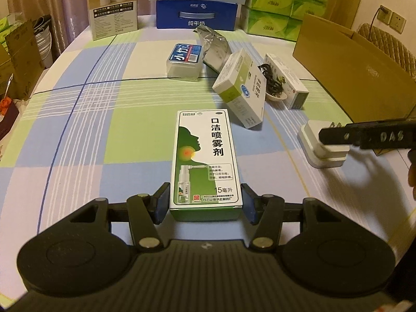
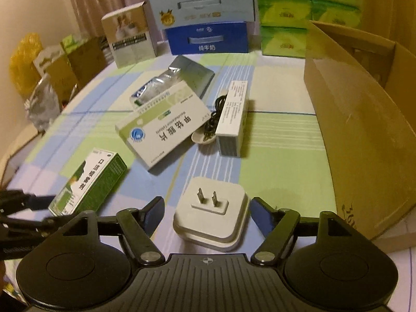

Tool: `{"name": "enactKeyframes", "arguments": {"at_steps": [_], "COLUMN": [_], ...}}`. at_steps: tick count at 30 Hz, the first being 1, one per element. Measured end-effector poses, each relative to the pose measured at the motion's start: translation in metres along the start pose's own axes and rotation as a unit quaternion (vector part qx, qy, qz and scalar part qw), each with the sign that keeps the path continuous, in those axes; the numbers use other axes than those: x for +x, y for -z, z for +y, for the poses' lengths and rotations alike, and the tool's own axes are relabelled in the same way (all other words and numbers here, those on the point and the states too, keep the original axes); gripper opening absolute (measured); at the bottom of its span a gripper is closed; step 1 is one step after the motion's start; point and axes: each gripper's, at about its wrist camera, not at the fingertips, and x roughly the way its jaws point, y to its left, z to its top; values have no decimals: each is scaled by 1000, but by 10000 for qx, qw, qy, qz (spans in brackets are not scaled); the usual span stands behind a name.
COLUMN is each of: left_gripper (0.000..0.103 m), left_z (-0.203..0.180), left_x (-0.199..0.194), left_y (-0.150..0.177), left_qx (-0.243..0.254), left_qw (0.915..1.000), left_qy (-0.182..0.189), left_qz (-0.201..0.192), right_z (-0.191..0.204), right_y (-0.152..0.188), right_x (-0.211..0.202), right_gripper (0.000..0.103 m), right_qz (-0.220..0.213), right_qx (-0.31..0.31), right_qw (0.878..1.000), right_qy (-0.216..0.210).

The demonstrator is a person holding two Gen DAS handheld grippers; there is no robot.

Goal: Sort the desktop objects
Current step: 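Grasp the green spray box with left tool while right tool grasps white plug adapter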

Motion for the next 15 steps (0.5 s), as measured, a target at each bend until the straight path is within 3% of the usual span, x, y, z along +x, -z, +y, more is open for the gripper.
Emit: {"name": "enactKeyframes", "arguments": {"at_steps": [12, 15], "left_gripper": [56, 58], "left_z": [-2, -2], "left_x": [7, 9], "left_y": [-7, -8], "left_qx": [38, 73], "left_qw": [9999, 9999], "left_qy": [-36, -64], "left_qz": [-92, -105], "right_z": [-2, 1], "right_y": [-4, -4], "right_x": [18, 20], "right_gripper": [73, 69], "right_qz": [216, 257], "right_qx": [37, -161], "right_qw": [9997, 9995], "right_qy": [54, 35]}}
